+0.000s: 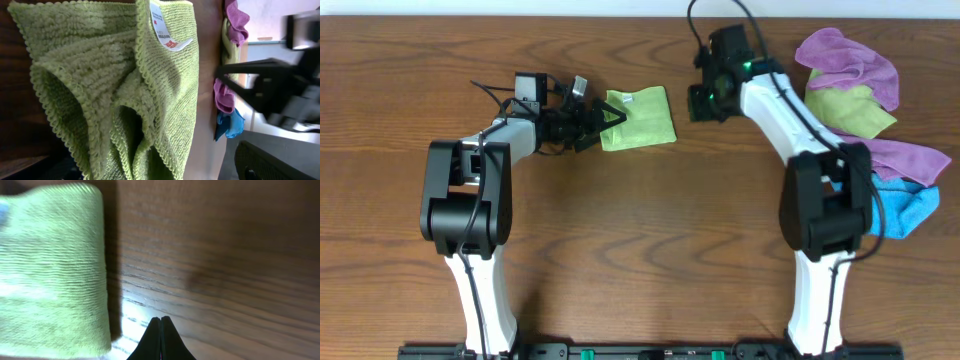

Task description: Fold the cloth

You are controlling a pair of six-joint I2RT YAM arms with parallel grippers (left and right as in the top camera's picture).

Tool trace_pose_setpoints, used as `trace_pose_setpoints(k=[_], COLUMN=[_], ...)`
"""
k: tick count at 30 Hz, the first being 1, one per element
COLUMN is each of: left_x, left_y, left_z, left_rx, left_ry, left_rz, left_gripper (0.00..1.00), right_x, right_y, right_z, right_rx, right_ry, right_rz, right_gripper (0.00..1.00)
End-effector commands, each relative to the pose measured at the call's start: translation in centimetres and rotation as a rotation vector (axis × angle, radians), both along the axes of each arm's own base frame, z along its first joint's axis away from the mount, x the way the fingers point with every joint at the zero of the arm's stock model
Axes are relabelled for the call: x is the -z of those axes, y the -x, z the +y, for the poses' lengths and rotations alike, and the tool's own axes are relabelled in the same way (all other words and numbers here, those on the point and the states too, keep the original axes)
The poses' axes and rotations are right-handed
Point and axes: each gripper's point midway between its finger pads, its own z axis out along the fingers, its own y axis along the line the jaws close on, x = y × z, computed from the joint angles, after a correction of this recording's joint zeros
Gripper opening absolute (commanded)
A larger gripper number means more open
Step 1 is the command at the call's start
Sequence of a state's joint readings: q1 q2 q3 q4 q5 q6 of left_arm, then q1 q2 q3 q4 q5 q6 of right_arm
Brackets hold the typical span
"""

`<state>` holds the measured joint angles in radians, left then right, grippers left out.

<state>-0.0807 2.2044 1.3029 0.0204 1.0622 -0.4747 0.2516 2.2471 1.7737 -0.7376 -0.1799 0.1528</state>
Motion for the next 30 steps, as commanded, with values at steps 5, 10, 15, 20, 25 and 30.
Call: trace_pose_setpoints(k=[5,10,15,20,25,30], left_x=[4.7,4.7,4.7,4.7,4.7,4.7], left_y=[1.3,1.3,1.3,1.3,1.3,1.3], left_z=[0.5,0.5,0.5,0.5,0.5,0.6], left_rx=[-0.032,-0.033,-0.033,-0.033,-0.032,-0.035], left_ry=[-0.065,-0.065,-0.065,-0.065,-0.065,-0.07], left_rz=[0.114,0.113,0.113,0.114,0.114,0.113], left_gripper=[0.93,0.93,0.92,0.91,0.9,0.88], right_x=[-0.2,0.8,1.7,2.2,2.2,2.4], right_y=[-0.8,-0.8,-1.0,-1.1,-1.4,-1.5], right_z=[3.9,5.5,5.5,5.2,5.0,4.4], right_rx=[-0.024,-0.045,-0.032,-0.016,-0.003,0.017], right_ry=[-0.082,-0.089,-0.079,-0.059,-0.06,-0.031], right_rz=[-0.048,-0.056,-0.053,-0.053,-0.06,-0.063], right_gripper=[0.01,0.01,0.01,0.01,0.02,0.01])
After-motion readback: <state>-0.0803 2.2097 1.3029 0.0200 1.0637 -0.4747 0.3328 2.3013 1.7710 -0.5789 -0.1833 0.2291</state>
